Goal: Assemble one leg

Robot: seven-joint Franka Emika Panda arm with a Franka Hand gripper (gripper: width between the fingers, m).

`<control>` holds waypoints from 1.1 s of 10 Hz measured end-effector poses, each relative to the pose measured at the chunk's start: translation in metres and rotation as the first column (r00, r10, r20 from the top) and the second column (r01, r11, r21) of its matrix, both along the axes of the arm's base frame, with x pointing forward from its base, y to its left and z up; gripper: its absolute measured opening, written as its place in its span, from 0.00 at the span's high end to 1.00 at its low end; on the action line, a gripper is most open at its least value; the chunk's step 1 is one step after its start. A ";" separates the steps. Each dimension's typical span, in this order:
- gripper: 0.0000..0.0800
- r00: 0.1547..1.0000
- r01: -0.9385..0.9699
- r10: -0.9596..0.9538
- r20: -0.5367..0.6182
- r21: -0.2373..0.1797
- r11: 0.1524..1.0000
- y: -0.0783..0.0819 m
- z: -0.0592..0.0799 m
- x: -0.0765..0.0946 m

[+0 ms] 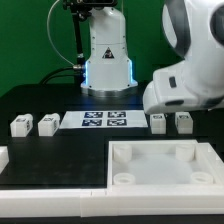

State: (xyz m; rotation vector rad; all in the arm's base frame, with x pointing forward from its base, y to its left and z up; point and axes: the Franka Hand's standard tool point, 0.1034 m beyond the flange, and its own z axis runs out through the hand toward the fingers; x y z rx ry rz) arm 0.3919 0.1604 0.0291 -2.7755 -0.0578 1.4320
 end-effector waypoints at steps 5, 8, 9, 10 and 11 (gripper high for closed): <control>0.19 1.000 0.000 0.000 0.031 -0.007 1.000 0.004 -0.021 -0.016; 0.64 1.000 0.000 0.000 0.030 -0.008 1.000 0.004 -0.022 -0.017; 0.64 1.000 0.000 0.000 0.029 -0.008 1.000 0.004 -0.021 -0.017; 0.64 1.000 0.000 0.000 0.029 -0.008 1.000 0.004 -0.021 -0.017; 0.64 1.000 0.000 0.000 0.029 -0.008 1.000 0.004 -0.021 -0.017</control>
Offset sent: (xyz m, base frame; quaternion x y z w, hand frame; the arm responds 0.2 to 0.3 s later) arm -0.0203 0.0081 -0.0224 -0.0215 0.0242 0.0443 0.9985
